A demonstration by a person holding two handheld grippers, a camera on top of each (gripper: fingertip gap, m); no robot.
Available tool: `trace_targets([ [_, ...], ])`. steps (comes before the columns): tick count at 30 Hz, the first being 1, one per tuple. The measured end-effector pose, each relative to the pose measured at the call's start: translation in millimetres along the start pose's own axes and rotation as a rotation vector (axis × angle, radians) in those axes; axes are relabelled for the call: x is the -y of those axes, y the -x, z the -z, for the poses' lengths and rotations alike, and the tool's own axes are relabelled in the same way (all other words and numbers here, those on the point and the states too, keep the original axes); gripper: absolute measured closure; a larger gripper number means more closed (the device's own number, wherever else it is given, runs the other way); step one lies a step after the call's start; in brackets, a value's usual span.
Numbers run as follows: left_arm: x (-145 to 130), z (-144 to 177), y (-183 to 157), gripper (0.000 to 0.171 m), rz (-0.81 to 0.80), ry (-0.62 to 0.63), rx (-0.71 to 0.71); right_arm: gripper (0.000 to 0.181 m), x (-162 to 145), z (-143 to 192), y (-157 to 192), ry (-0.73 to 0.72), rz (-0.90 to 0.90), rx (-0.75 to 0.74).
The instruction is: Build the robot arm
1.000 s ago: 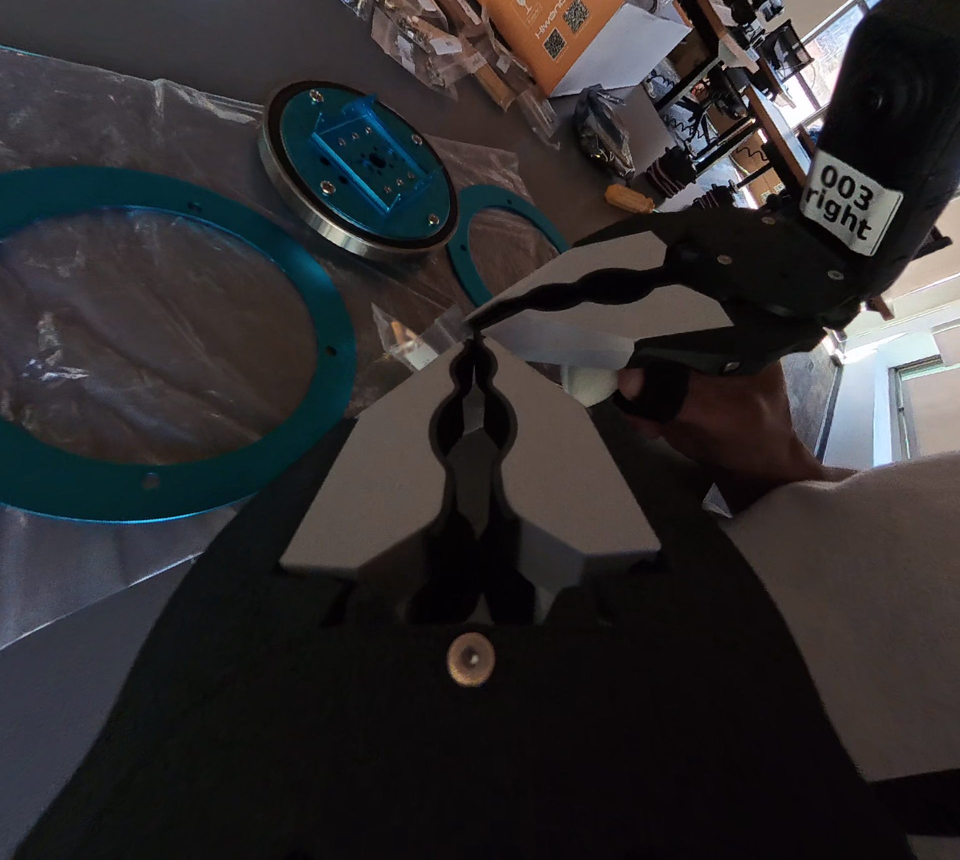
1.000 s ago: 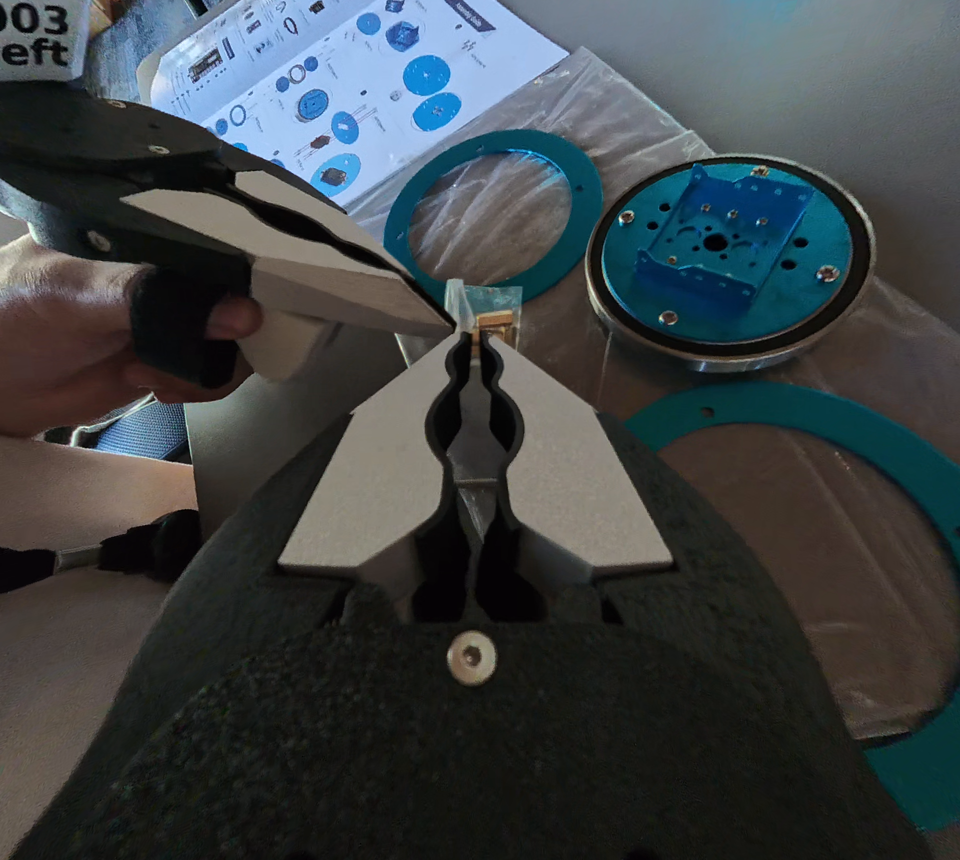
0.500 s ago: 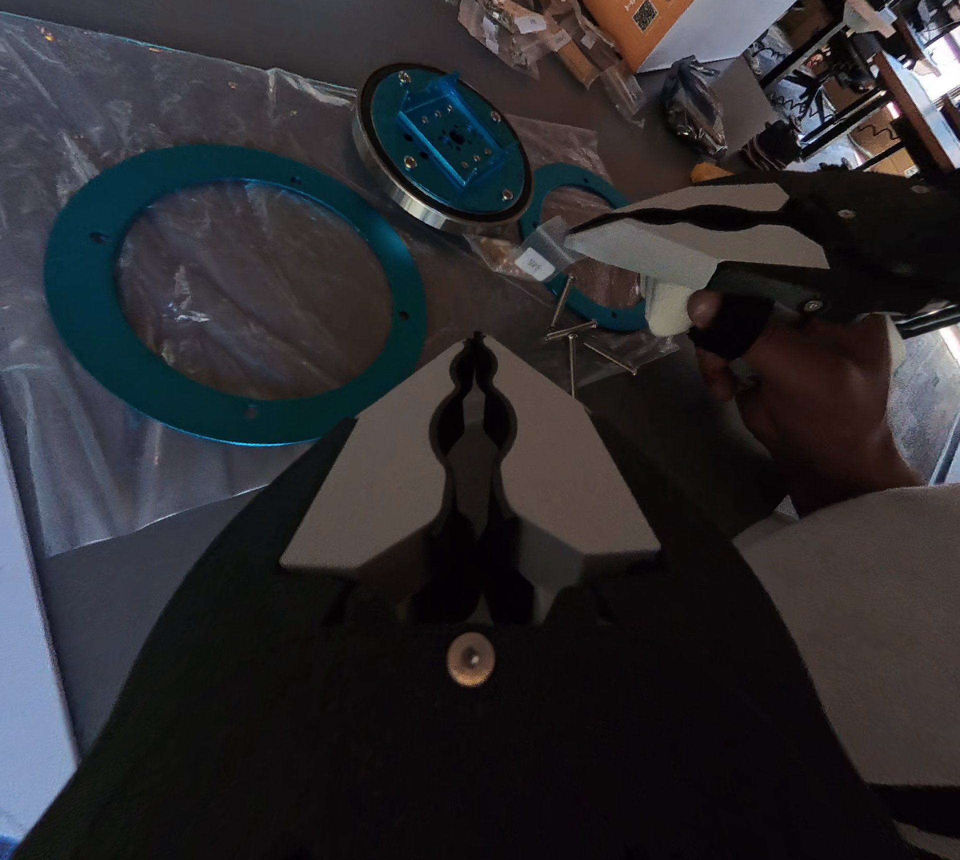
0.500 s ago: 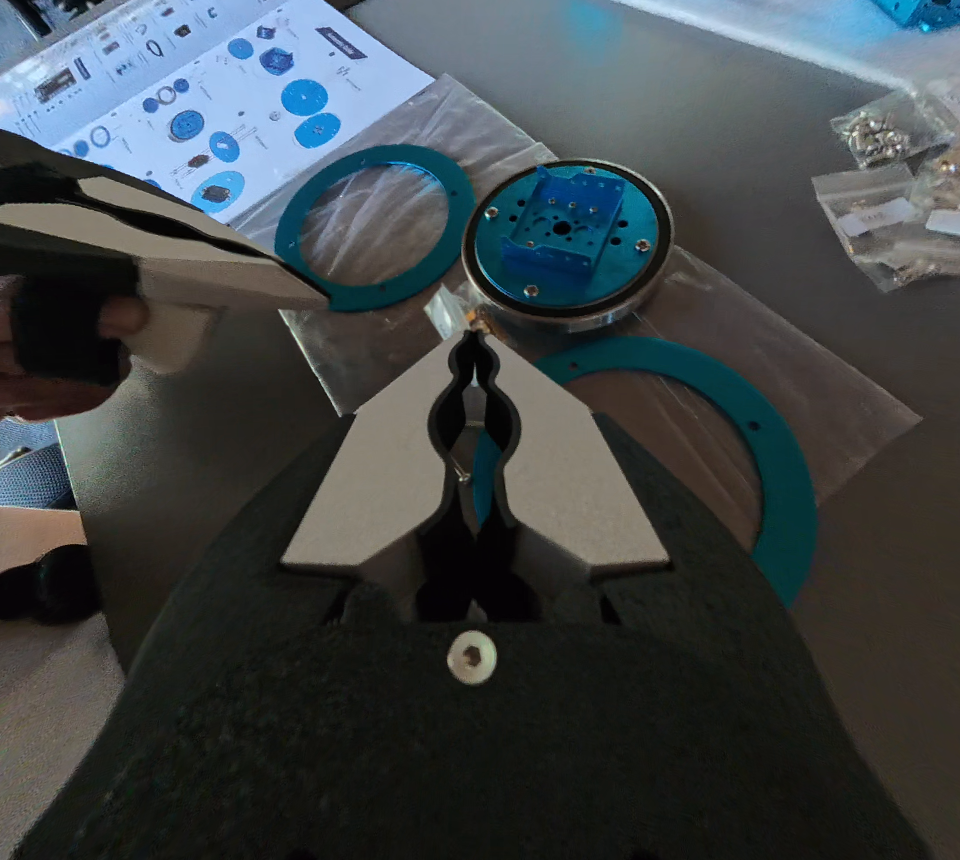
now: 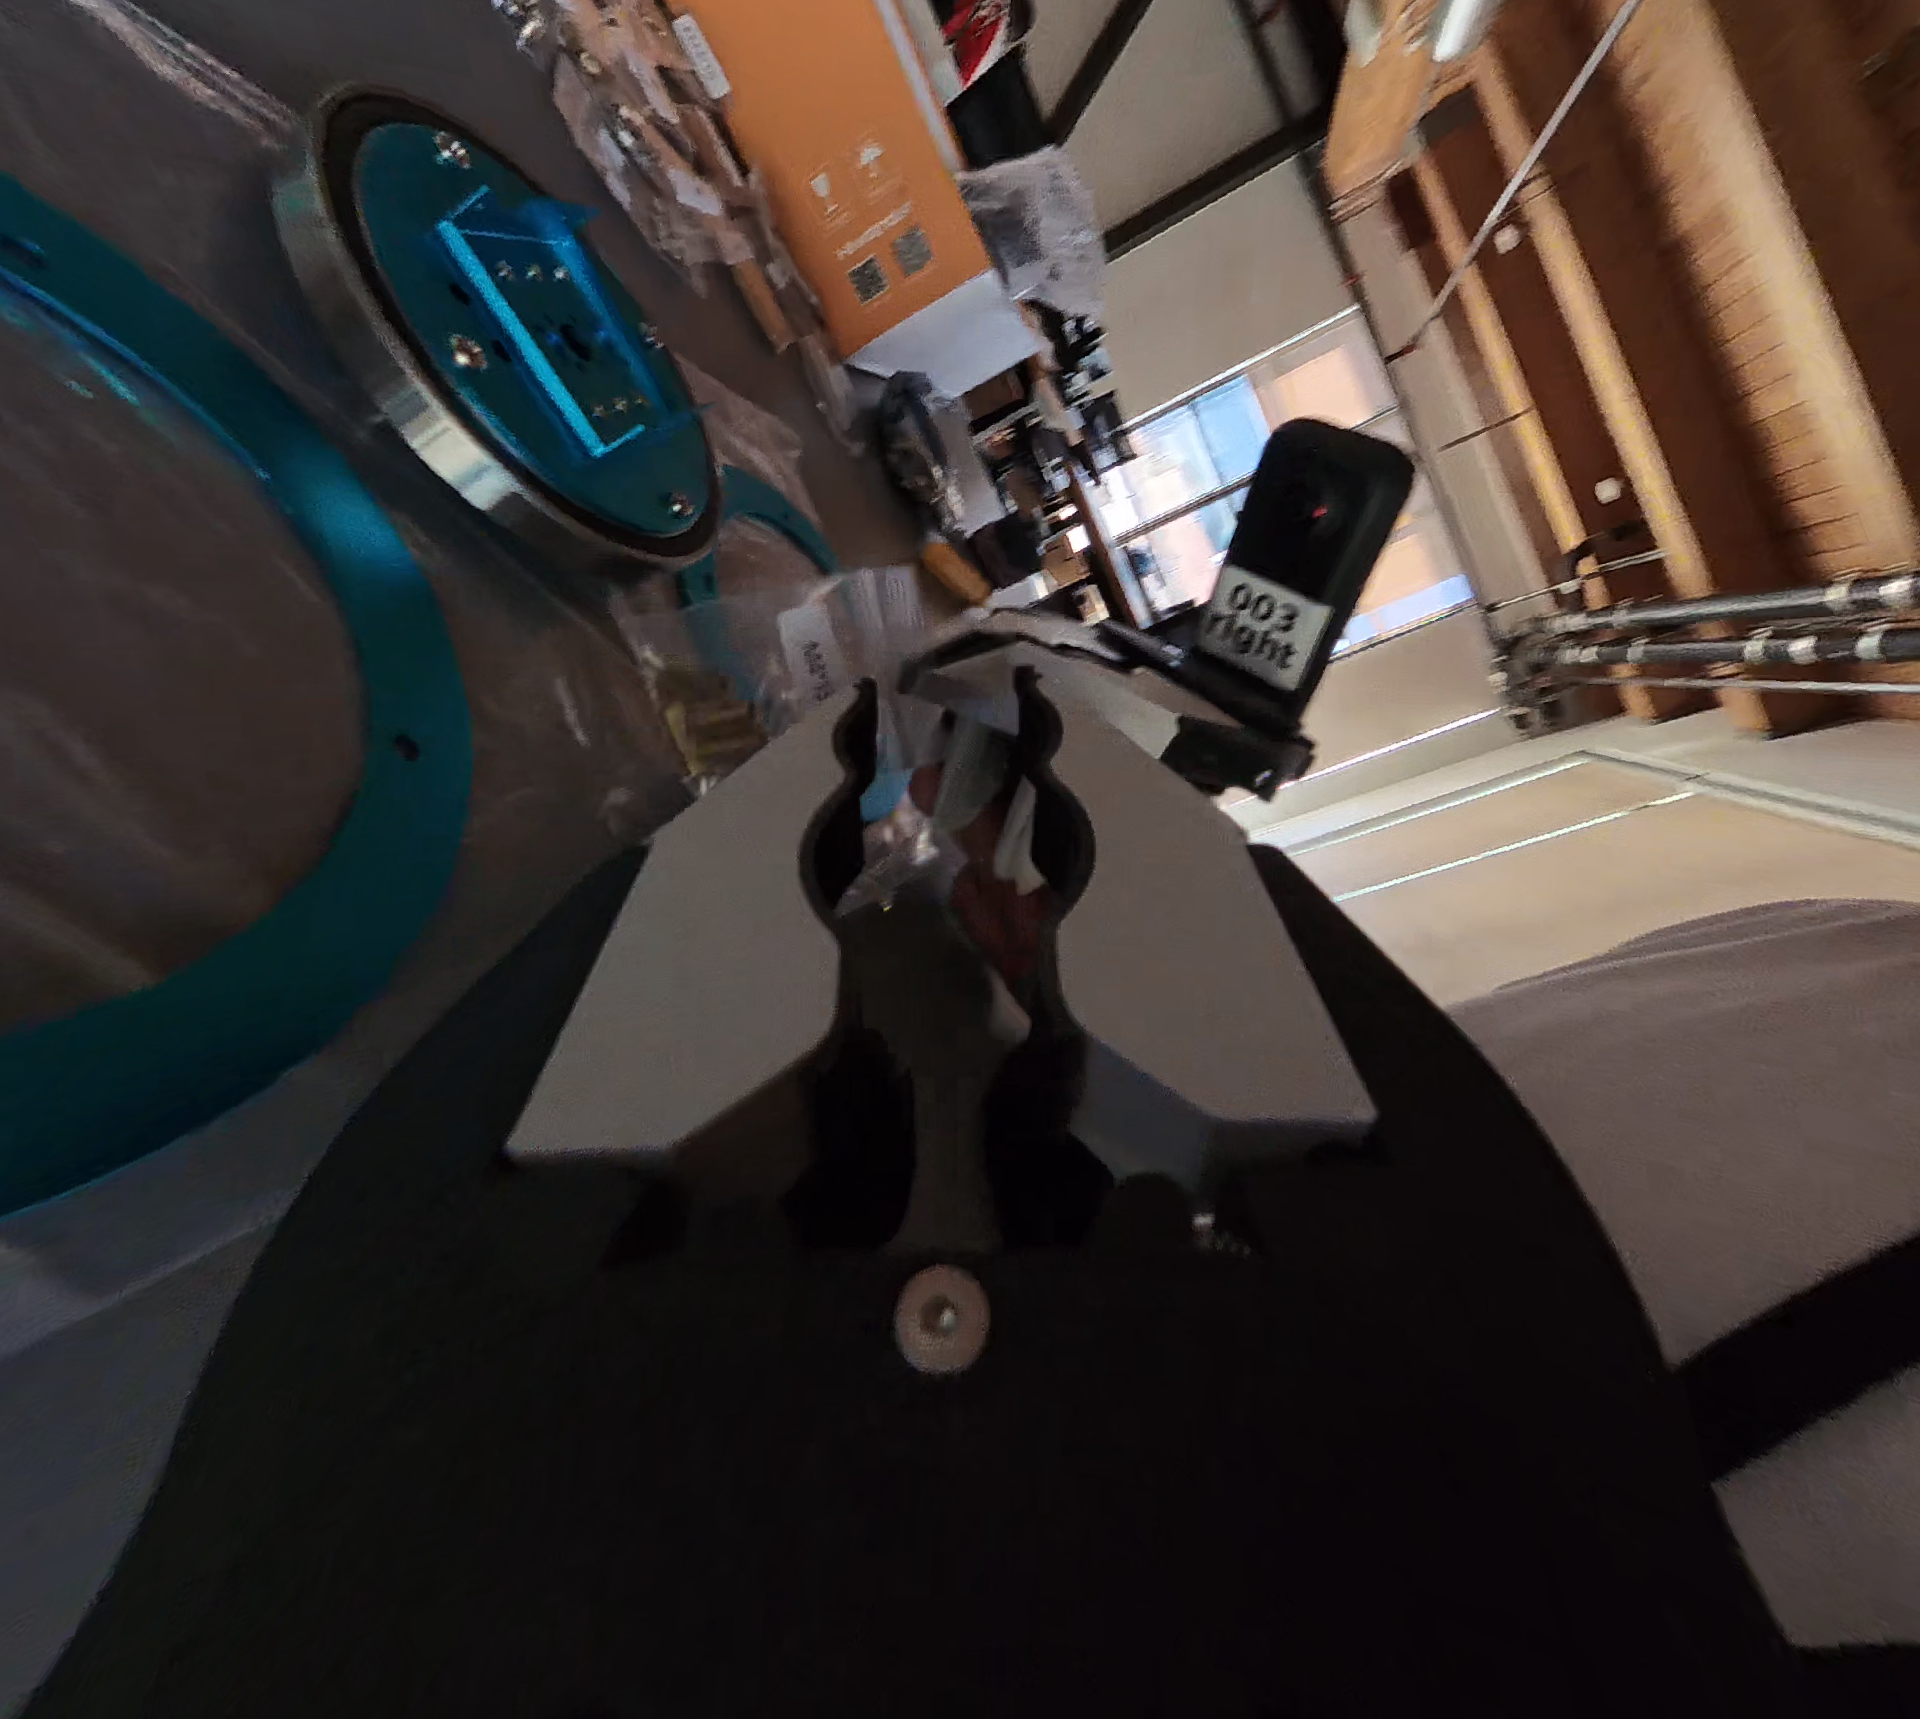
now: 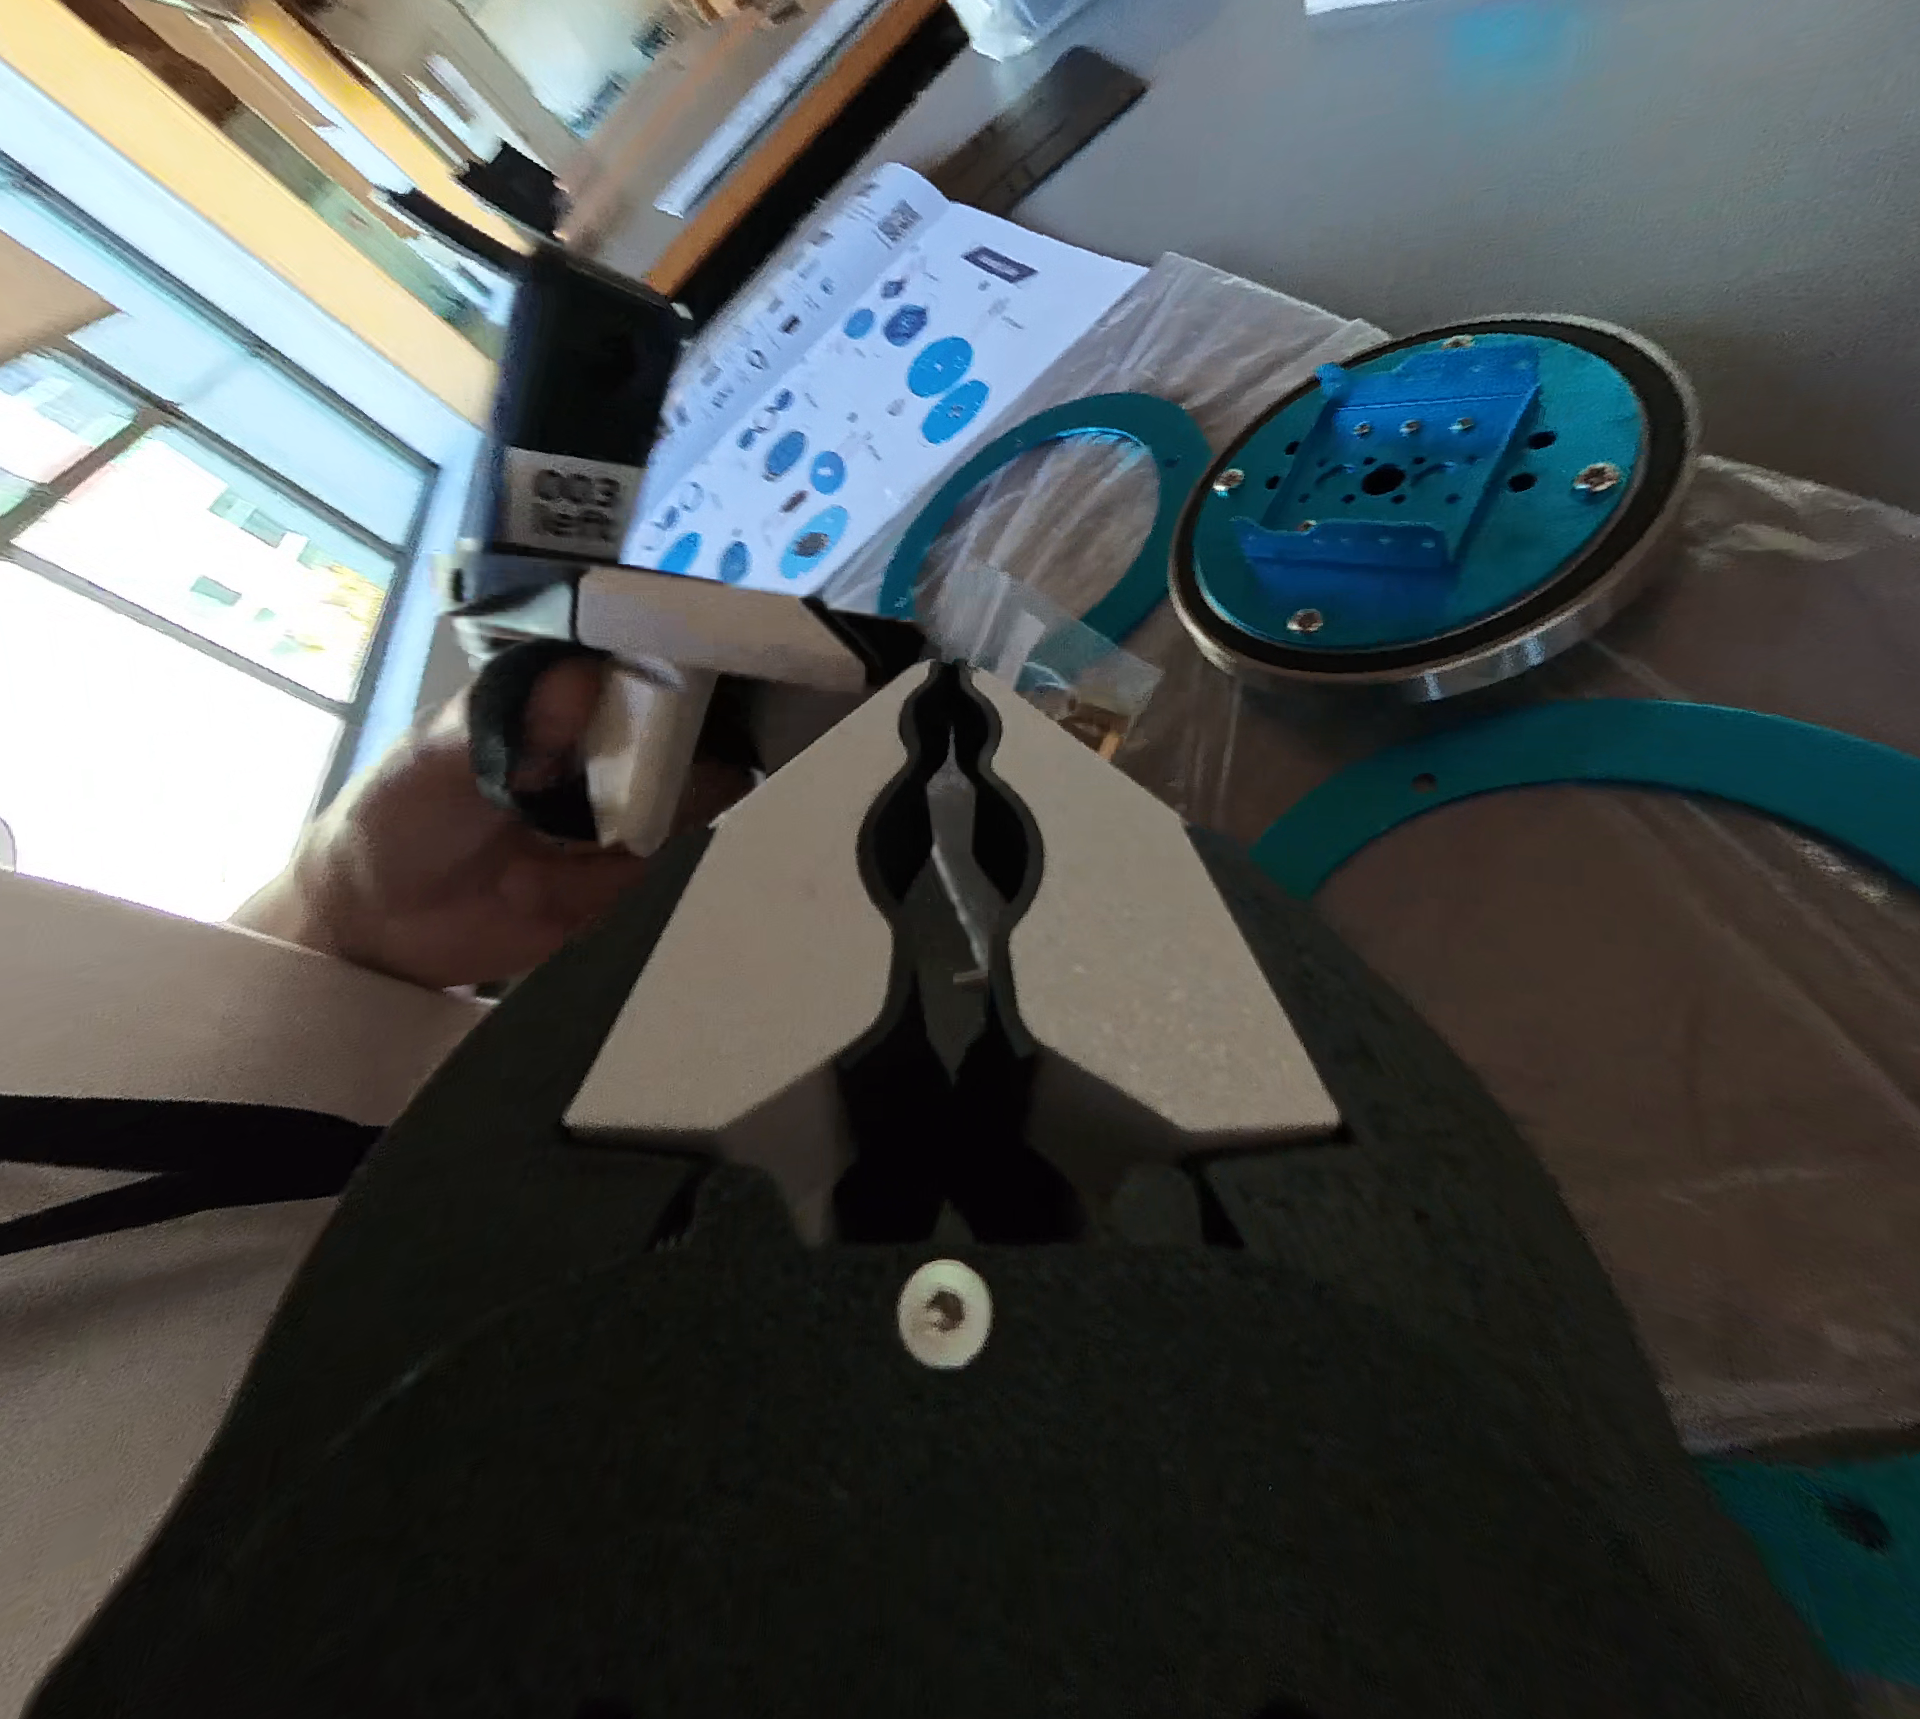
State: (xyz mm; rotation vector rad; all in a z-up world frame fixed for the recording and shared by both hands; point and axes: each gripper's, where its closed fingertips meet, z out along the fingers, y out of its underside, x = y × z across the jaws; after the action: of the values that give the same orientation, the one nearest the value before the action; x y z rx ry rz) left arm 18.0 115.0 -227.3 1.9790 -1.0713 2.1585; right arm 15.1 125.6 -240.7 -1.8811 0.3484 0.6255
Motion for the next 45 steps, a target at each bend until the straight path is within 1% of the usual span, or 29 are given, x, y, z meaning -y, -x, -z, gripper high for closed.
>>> trace_targets([
  [2,4.3,0.2,-4.2,0.145,0.026,-0.022,-0.044,0.181,1.2,-0.7,6.2,-0.014,-0.051,0.06],
  [4,4.8,0.3,-5.3,0.145,0.026,-0.021,-0.051,0.181,2.2,-0.3,6.8,-0.019,-0.056,0.071],
  [6,5.2,1.2,-5.3,0.155,0.011,-0.022,-0.047,0.181,5.7,1.1,10.0,-0.033,-0.068,0.093],
  [8,8.5,2.5,-8.5,0.159,0.011,-0.035,-0.063,0.181,7.9,2.1,13.1,-0.036,-0.083,0.118],
  [10,11.3,4.4,-13.0,0.165,-0.003,-0.037,-0.086,0.181,12.0,4.7,18.5,-0.059,-0.143,0.184],
  [14,13.6,5.0,-20.8,0.168,-0.048,-0.036,-0.105,0.181,17.7,9.2,23.7,-0.097,-0.249,0.29],
  [17,13.9,4.6,-22.3,0.166,-0.07,-0.029,-0.106,0.181,20.3,11.4,22.3,-0.115,-0.264,0.296],
  [21,12.3,3.6,-18.9,0.171,-0.098,-0.012,-0.074,0.181,23.4,13.9,19.4,-0.139,-0.26,0.278],
  [25,7.6,3.2,-7.0,0.171,-0.251,0.037,0.082,0.181,16.0,9.9,15.3,-0.105,-0.149,0.175],
  [28,3.1,2.8,8.5,0.171,-0.364,0.097,0.271,0.181,6.0,5.1,0.8,-0.052,-0.013,0.01],
  [31,3.0,4.3,18.6,0.171,-0.459,0.102,0.4,0.181,2.0,3.1,-11.0,-0.025,0.128,-0.153],
  [32,5.3,7.1,20.1,0.171,-0.472,0.095,0.416,0.181,7.2,8.4,-19.7,-0.041,0.191,-0.237],
  [34,-3.2,3.9,16.0,0.171,-0.439,0.123,0.394,0.181,4.5,7.8,-27.2,-0.01,0.2,-0.283],
  [36,-10.1,2.9,19.2,0.171,-0.476,0.148,0.426,0.181,-0.4,6.0,-29.2,0.01,0.195,-0.289],
  [38,-7.8,3.3,19.8,0.171,-0.449,0.15,0.418,0.181,-2.2,4.2,-28.9,0.025,0.209,-0.292],
  [40,-3.8,3.9,22.0,0.171,-0.435,0.153,0.416,0.181,-1.1,2.8,-24.2,0.01,0.176,-0.243],
  [43,-5.6,1.7,20.9,0.171,-0.415,0.174,0.393,0.181,-2.2,4.4,-17.3,0.029,0.076,-0.143],
  [45,-5.2,0.4,18.8,0.171,-0.426,0.181,0.387,0.173,-2.5,4.2,-14.1,0.043,0.049,-0.115],
])
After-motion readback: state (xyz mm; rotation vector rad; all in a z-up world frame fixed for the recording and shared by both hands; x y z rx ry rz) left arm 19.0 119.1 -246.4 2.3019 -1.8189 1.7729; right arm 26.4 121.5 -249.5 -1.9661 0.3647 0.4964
